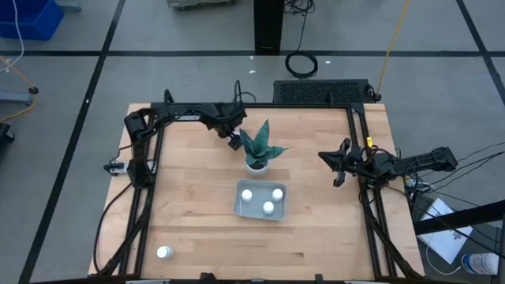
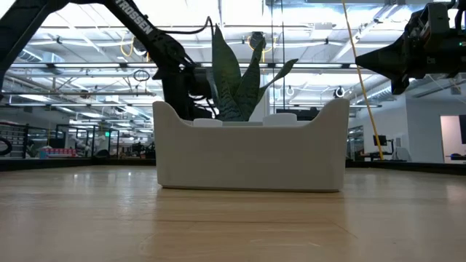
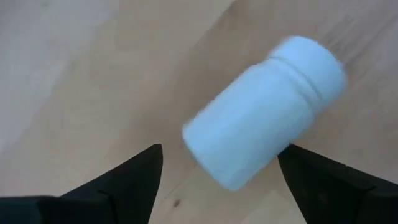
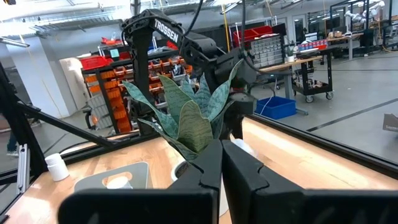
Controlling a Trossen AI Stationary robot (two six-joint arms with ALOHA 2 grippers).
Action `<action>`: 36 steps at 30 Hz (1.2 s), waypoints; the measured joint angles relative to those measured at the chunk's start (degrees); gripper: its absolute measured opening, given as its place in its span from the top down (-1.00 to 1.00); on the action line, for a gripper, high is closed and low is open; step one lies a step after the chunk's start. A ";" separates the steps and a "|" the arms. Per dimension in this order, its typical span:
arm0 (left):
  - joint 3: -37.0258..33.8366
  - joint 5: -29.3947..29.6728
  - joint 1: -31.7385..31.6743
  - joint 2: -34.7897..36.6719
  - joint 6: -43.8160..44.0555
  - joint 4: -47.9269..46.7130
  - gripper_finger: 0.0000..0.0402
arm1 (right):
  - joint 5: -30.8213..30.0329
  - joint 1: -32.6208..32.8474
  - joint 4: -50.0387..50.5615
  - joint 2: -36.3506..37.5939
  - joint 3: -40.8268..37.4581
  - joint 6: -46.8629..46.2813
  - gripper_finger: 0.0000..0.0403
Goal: Pick and place pill bottles into a basket
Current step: Put the white pill bottle into the gray bin
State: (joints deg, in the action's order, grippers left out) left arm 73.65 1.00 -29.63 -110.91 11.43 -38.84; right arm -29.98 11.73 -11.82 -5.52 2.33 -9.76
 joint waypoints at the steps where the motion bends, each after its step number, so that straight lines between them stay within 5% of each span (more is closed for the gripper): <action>1: 0.00 0.02 0.21 -0.36 -0.70 0.08 -0.59 | 0.00 -0.02 -0.06 0.00 0.02 -0.02 0.98; 14: 0.04 2.36 2.02 -0.90 -12.90 -2.56 -0.51 | 0.00 0.00 0.00 0.00 0.00 0.00 0.98; 27: 0.04 -1.17 1.21 -0.90 5.87 -1.71 -0.47 | 0.00 0.00 0.01 0.00 0.01 -0.01 0.98; 36: 0.04 1.62 1.76 -0.57 -8.84 -8.13 -0.50 | 0.00 -0.02 0.03 0.00 0.02 -0.02 0.98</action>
State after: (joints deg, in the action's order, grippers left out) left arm 73.69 2.62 -27.87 -111.48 2.59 -46.97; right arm -29.98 11.71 -11.79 -5.52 2.35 -9.78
